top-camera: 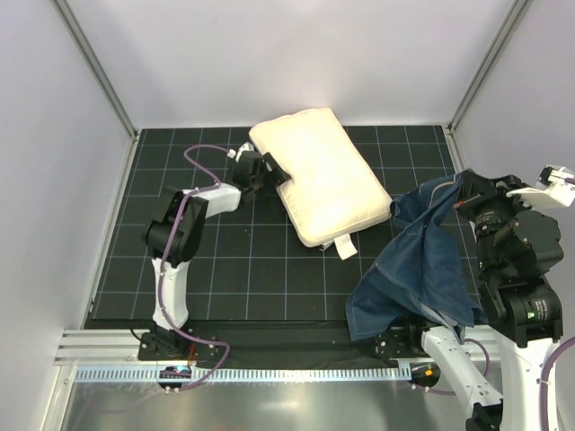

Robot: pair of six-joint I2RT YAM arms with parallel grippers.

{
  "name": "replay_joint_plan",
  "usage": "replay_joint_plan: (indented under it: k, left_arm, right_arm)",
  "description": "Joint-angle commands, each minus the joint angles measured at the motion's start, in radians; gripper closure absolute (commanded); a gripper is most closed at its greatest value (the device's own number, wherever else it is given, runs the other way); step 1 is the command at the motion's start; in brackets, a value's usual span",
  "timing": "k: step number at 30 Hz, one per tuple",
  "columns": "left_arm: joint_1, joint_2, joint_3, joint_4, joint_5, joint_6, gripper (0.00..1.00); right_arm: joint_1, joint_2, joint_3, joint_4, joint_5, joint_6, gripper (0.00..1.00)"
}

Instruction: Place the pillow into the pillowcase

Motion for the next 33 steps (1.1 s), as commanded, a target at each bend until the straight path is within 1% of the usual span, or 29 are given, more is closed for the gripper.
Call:
replay_joint_plan:
  k: [1, 2, 4, 5, 6, 7, 8, 9, 10, 11, 12, 13, 14, 15, 16, 17, 18, 19, 20, 22, 23, 24, 25, 26, 27, 28, 30, 32, 33]
  left_arm:
    - [-0.012, 0.074, 0.151, -0.028, 0.038, -0.083, 0.27]
    - [-0.015, 0.118, 0.179, -0.031, 0.053, -0.083, 0.44]
    - [-0.015, 0.14, 0.219, -0.034, 0.072, -0.095, 0.7]
    - [-0.015, 0.134, 0.219, -0.027, 0.052, -0.097, 0.97]
    - [-0.009, 0.12, 0.204, -0.024, 0.035, -0.098, 1.0]
    - [0.008, 0.097, 0.178, -0.012, 0.017, -0.1, 1.0]
    - [0.025, 0.074, 0.102, 0.033, -0.008, -0.11, 1.0]
    - [0.045, 0.015, 0.057, 0.056, -0.039, -0.123, 1.0]
    - [0.109, -0.015, 0.011, 0.085, -0.039, -0.144, 1.0]
    - [0.147, -0.042, -0.047, 0.102, -0.037, -0.193, 1.0]
    - [0.187, -0.119, -0.156, 0.142, -0.03, -0.222, 1.0]
    - [0.279, -0.157, -0.228, 0.172, -0.031, -0.241, 1.0]
    - [0.317, -0.206, -0.291, 0.203, -0.04, -0.259, 1.0]
    - [0.359, -0.251, -0.398, 0.217, -0.084, -0.259, 1.0]
    - [0.39, -0.345, -0.44, 0.205, -0.112, -0.258, 1.0]
    - [0.419, -0.389, -0.476, 0.185, -0.146, -0.247, 1.0]
    - [0.421, -0.43, -0.524, 0.141, -0.204, -0.218, 1.0]
    - [0.419, -0.513, -0.534, 0.099, -0.236, -0.192, 0.98]
    - [0.419, -0.544, -0.542, 0.061, -0.26, -0.172, 0.71]
    - [0.419, -0.598, -0.543, -0.039, -0.303, -0.13, 0.45]
    - [0.419, -0.647, -0.54, -0.072, -0.316, -0.124, 0.27]
    - [0.419, -0.668, -0.54, -0.097, -0.321, -0.112, 0.22]
    - [0.419, -0.688, -0.537, -0.134, -0.317, -0.086, 0.2]
    - [0.419, -0.736, -0.534, -0.151, -0.31, -0.068, 0.14]
    - [0.413, -0.756, -0.528, -0.165, -0.304, -0.049, 0.14]
    - [0.401, -0.782, -0.511, -0.207, -0.307, -0.005, 0.13]
    - [0.337, -0.861, -0.488, -0.261, -0.344, 0.041, 0.13]
    - [0.277, -0.921, -0.456, -0.33, -0.426, 0.106, 0.12]
    - [0.249, -0.981, -0.445, -0.349, -0.451, 0.132, 0.02]
  right_arm:
    - [0.001, -0.01, 0.011, 0.059, -0.013, -0.023, 0.96]
    - [0.001, -0.01, 0.009, 0.061, -0.013, -0.025, 0.96]
    - [-0.001, -0.012, -0.001, 0.064, -0.018, -0.025, 0.96]
    - [0.001, -0.01, -0.005, 0.067, -0.016, -0.026, 0.96]
    - [-0.001, -0.007, -0.011, 0.065, -0.015, -0.025, 0.96]
    - [0.001, -0.006, -0.023, 0.067, -0.013, -0.026, 0.96]
    - [0.001, 0.002, -0.029, 0.065, -0.011, -0.026, 0.96]
    - [-0.001, 0.007, -0.035, 0.062, -0.005, -0.026, 0.96]
    - [-0.001, 0.01, -0.049, 0.062, -0.004, -0.028, 0.96]
    - [-0.001, 0.017, -0.055, 0.062, -0.004, -0.026, 0.96]
    - [0.001, 0.019, -0.061, 0.065, -0.01, -0.022, 0.96]
    - [0.001, 0.022, -0.069, 0.074, -0.031, -0.016, 0.96]
    - [0.001, 0.031, -0.074, 0.082, -0.045, -0.013, 0.96]
    - [-0.001, 0.036, -0.077, 0.09, -0.065, -0.005, 0.96]
    - [0.001, 0.042, -0.08, 0.099, -0.109, -0.003, 0.96]
    - [0.001, 0.052, -0.081, 0.12, -0.135, -0.002, 0.96]
    - [-0.001, 0.075, -0.081, 0.133, -0.165, 0.0, 0.96]
    - [0.001, 0.091, -0.081, 0.143, -0.195, -0.002, 0.96]
    - [0.001, 0.105, -0.081, 0.172, -0.265, -0.002, 0.96]
    - [0.001, 0.158, -0.077, 0.208, -0.327, 0.003, 0.96]
    - [-0.001, 0.178, -0.068, 0.214, -0.431, 0.006, 0.96]
    - [0.001, 0.201, -0.06, 0.219, -0.471, 0.009, 0.96]
    - [0.001, 0.239, -0.042, 0.229, -0.522, 0.013, 0.96]
    - [0.002, 0.259, -0.034, 0.24, -0.571, 0.015, 0.96]
    - [0.005, 0.273, -0.028, 0.254, -0.669, 0.019, 0.96]
    - [0.018, 0.295, -0.028, 0.292, -0.703, 0.026, 0.96]
    - [0.045, 0.306, -0.023, 0.323, -0.76, 0.021, 0.96]
    - [0.09, 0.321, 0.004, 0.328, -0.76, -0.008, 0.96]
    - [0.102, 0.327, 0.033, 0.325, -0.757, -0.013, 0.96]
